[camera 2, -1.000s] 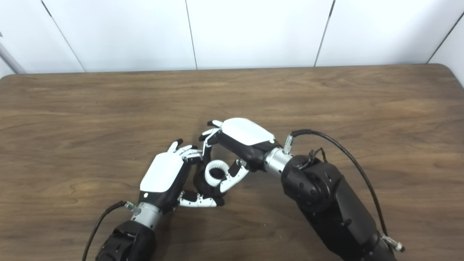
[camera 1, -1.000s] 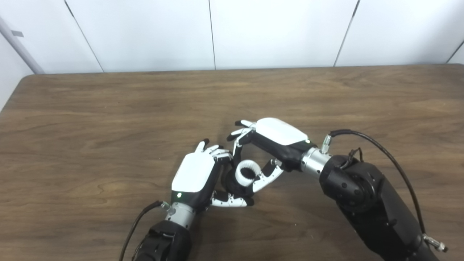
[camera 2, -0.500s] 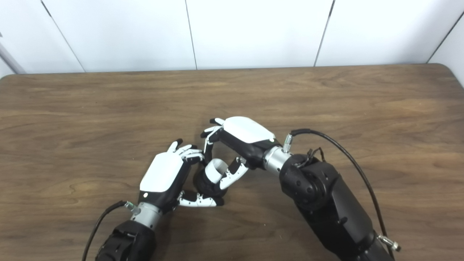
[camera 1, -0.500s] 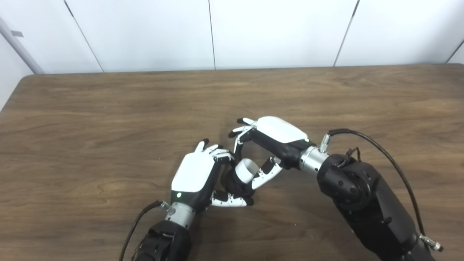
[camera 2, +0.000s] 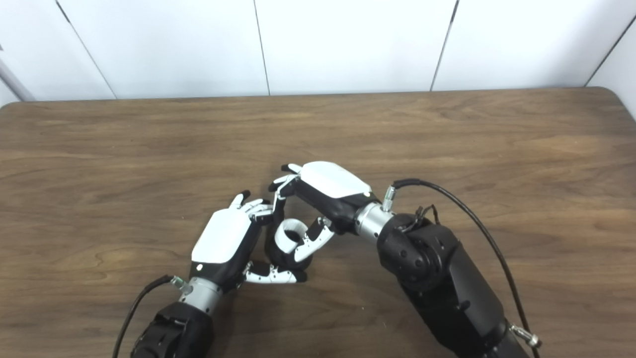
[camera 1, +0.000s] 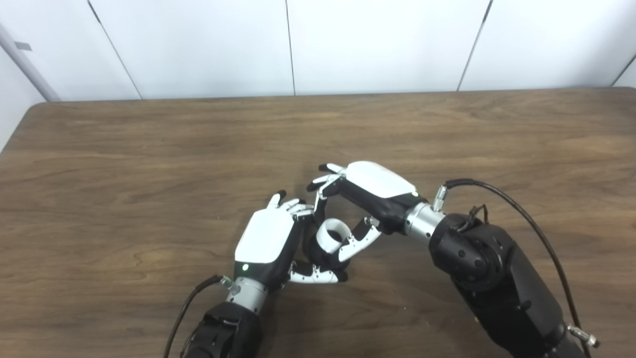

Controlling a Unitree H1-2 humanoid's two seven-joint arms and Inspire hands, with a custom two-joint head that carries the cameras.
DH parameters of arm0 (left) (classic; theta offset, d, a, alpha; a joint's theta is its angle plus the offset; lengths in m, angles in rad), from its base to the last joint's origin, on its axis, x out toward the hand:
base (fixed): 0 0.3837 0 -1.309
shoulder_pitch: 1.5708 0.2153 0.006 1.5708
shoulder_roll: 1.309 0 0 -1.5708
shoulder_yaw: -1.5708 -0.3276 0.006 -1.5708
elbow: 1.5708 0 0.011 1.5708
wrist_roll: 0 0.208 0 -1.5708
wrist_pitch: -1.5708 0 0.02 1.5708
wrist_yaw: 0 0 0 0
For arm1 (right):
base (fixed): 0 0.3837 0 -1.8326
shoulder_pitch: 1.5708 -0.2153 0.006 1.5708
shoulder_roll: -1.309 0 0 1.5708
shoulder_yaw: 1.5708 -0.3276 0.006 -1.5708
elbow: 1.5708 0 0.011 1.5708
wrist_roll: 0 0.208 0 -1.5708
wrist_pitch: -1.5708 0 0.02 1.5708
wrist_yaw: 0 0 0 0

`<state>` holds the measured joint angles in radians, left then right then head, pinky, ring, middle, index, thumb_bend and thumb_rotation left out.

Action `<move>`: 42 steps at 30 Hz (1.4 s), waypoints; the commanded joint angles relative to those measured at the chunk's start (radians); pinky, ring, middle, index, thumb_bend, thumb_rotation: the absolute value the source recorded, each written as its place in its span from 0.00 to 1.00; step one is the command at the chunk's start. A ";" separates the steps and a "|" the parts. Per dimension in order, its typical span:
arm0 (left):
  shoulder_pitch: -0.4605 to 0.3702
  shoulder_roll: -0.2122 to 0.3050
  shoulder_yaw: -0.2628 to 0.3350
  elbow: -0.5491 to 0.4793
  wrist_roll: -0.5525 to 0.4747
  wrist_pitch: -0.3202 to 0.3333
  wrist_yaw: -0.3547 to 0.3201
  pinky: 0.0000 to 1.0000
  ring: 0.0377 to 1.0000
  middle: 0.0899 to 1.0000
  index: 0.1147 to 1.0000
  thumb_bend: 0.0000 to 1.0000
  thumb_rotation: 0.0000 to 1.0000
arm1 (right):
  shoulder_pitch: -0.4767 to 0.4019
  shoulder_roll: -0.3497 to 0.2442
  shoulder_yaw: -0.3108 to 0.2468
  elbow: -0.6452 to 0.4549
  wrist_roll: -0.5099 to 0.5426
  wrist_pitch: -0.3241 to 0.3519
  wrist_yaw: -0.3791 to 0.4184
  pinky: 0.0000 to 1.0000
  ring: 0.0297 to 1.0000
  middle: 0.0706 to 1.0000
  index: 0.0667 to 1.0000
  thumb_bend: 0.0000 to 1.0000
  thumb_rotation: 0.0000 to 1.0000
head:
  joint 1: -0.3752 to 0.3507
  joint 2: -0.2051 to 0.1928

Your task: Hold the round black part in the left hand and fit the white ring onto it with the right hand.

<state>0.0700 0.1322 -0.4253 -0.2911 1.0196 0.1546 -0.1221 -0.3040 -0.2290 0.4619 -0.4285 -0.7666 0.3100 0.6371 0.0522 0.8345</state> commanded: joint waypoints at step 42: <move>0.001 -0.001 -0.023 0.012 0.013 0.003 -0.026 1.00 0.86 0.74 0.42 0.52 0.05 | -0.017 0.016 -0.022 -0.036 0.011 -0.002 0.007 0.92 0.98 0.83 0.45 0.52 0.14 | 0.002 0.014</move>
<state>0.0683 0.1301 -0.4305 -0.2905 1.0203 0.1579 -0.1204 -0.2947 -0.2229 0.4451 -0.4378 -0.7635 0.3132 0.6511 0.0537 0.8468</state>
